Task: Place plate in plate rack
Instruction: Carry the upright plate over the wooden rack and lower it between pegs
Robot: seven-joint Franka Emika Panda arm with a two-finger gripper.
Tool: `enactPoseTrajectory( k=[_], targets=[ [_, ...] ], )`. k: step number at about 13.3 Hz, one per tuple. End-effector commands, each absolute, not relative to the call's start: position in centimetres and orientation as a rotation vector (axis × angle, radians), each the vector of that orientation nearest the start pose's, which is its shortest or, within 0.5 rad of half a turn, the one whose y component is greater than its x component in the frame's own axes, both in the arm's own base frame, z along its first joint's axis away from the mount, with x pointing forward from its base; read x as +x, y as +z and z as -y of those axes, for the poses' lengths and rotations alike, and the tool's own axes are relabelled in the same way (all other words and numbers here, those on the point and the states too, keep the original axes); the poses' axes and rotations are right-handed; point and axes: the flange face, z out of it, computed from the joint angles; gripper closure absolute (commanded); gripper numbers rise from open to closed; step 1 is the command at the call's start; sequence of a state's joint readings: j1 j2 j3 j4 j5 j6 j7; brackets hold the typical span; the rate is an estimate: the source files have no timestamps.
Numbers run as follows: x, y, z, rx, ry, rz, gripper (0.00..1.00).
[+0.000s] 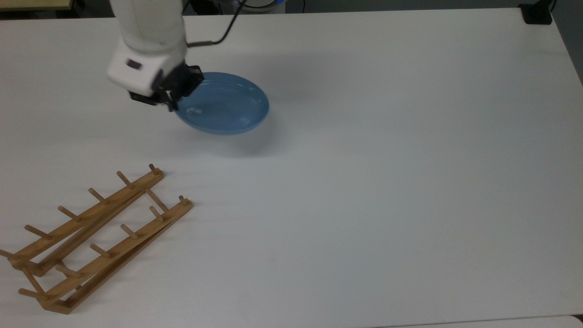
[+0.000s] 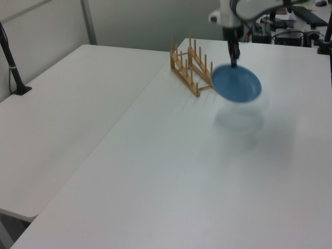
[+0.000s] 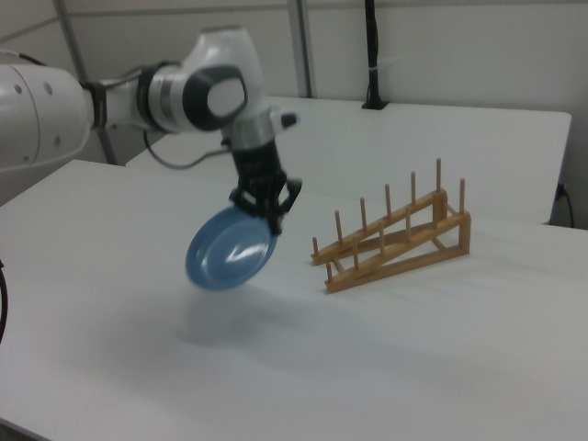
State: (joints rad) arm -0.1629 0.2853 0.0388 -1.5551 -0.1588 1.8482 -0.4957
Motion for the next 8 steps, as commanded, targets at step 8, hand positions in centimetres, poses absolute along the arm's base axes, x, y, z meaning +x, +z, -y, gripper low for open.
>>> enactPoseTrajectory(
  k=[8],
  targets=[
    [67.4, 59.4, 19.6, -3.293, -1.025, -0.179, 1.00]
  ],
)
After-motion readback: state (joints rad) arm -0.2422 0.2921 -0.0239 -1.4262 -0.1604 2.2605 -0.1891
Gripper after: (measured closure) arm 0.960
